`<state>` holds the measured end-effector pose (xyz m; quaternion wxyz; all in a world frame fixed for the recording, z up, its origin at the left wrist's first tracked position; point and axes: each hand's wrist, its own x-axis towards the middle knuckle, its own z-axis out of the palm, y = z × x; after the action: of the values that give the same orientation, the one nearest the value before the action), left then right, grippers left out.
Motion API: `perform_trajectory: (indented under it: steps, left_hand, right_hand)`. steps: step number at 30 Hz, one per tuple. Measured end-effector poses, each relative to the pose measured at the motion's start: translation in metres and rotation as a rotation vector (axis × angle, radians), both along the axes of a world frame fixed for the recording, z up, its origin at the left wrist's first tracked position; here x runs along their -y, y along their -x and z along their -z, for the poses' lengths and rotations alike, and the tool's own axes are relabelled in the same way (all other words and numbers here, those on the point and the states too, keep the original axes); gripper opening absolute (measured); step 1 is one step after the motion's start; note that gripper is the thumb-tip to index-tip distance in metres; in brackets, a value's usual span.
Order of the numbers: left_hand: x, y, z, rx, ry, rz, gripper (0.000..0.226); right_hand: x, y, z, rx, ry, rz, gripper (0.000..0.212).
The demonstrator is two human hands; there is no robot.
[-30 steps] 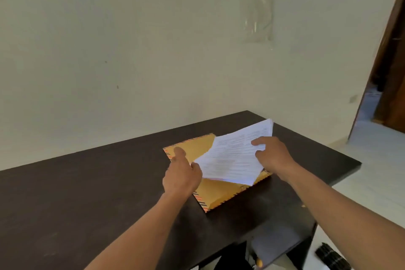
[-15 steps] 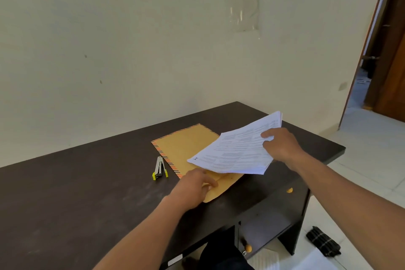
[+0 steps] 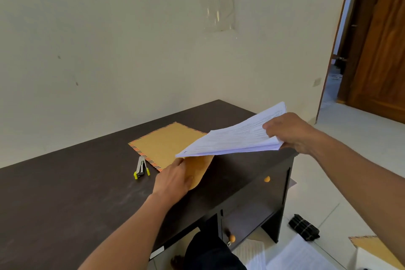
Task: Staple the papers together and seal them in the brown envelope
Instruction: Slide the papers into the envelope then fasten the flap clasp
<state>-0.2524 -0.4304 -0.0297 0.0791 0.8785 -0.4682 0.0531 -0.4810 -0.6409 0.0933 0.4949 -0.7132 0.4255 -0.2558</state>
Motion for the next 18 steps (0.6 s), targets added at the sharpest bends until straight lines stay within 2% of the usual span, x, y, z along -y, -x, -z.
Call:
perform_trajectory:
  steps: [3, 6, 8, 12, 18]
  left_hand:
    - [0.002, 0.007, -0.003, -0.018, 0.038, -0.049, 0.060]
    - [0.003, 0.010, -0.009, -0.092, 0.116, -0.027, 0.059]
    - [0.005, 0.008, -0.010, -0.064, 0.097, 0.033, 0.067]
    - [0.004, 0.004, -0.007, -0.061, 0.109, -0.003, 0.077]
    - [-0.002, 0.002, -0.006, -0.102, 0.109, 0.082, 0.086]
  right_hand:
    - [0.018, 0.021, -0.010, -0.017, -0.066, -0.059, 0.027]
    - [0.032, 0.039, -0.013, -0.037, -0.152, -0.128, 0.029]
    - [0.040, 0.045, -0.011, -0.055, -0.208, -0.149, 0.033]
    - [0.043, 0.051, -0.002, -0.066, -0.281, -0.148, 0.029]
    - [0.033, 0.047, 0.004, 0.110, -0.270, -0.028, 0.028]
